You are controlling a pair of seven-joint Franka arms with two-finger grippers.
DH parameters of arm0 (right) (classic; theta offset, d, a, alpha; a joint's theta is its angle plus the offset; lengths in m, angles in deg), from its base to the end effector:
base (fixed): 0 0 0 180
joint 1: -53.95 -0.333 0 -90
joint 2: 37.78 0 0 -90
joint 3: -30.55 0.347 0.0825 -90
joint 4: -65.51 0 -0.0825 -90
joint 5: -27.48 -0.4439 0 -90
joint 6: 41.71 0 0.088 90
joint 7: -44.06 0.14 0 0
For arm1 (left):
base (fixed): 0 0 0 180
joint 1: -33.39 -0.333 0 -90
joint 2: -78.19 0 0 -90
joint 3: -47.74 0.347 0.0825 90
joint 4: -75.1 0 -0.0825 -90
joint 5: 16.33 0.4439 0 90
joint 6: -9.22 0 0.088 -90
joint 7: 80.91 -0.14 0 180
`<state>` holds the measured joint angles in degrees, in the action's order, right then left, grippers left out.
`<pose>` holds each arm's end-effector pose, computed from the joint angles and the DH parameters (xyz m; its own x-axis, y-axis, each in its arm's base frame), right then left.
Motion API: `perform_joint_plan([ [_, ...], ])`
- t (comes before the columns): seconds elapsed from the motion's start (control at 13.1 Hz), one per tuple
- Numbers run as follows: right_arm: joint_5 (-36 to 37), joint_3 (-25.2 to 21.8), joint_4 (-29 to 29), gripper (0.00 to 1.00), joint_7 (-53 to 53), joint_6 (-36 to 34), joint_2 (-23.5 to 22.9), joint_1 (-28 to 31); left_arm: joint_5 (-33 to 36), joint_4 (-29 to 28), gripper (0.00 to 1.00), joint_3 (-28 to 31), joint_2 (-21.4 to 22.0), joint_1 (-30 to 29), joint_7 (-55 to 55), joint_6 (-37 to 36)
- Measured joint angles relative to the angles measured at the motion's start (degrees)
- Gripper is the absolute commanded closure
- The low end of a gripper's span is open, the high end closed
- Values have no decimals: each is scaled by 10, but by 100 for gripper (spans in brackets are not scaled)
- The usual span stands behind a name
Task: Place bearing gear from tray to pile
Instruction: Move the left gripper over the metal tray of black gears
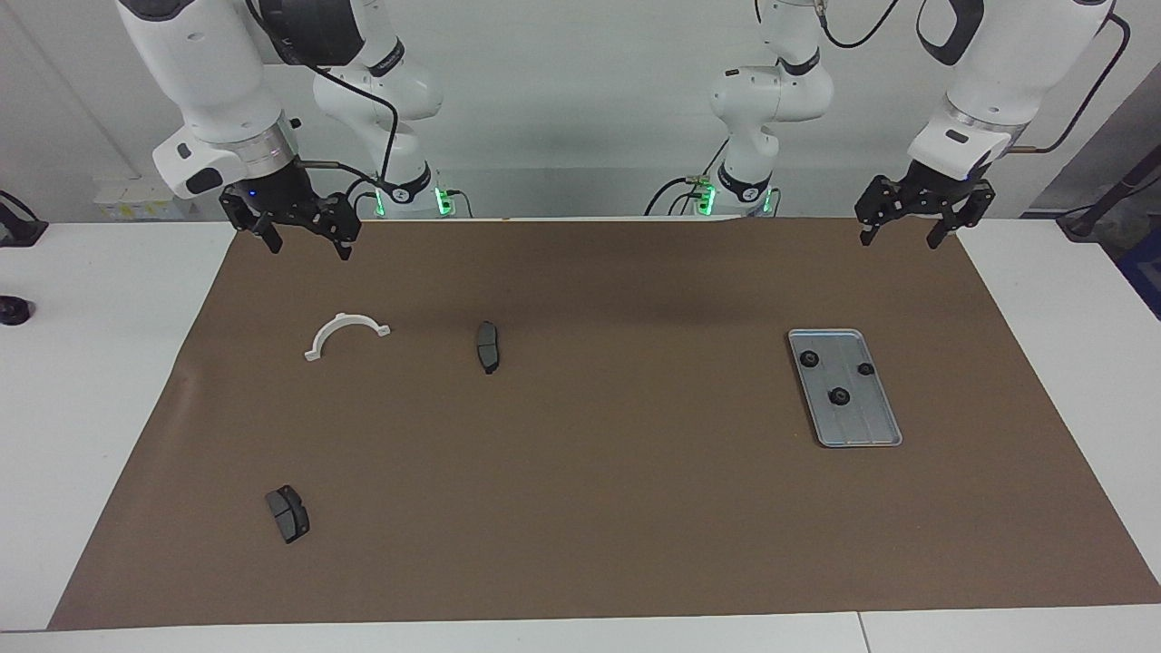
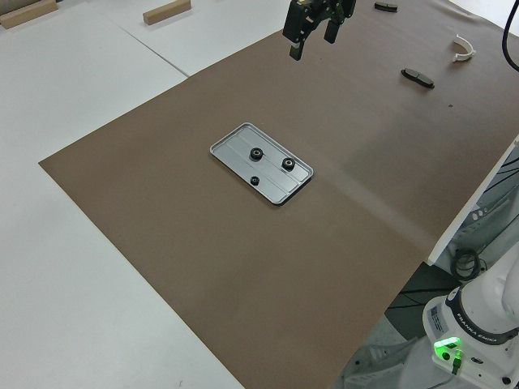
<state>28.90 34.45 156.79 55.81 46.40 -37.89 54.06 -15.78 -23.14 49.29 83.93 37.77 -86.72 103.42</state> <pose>0.6077 0.0367 0.6068 0.9889 -0.1393 -0.0510 -0.1376 -0.9898 0.0358 0.5860 -0.0270 0.6122 0.9881 -0.1510 0.0288 -0.1507 -0.9885 -0.0098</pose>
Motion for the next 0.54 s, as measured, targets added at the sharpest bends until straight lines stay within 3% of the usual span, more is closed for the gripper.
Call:
perform_joint_plan([
  [0.54,0,0,0,0,0,0,0,0,0,-13,0,1,1,-1,0,16],
])
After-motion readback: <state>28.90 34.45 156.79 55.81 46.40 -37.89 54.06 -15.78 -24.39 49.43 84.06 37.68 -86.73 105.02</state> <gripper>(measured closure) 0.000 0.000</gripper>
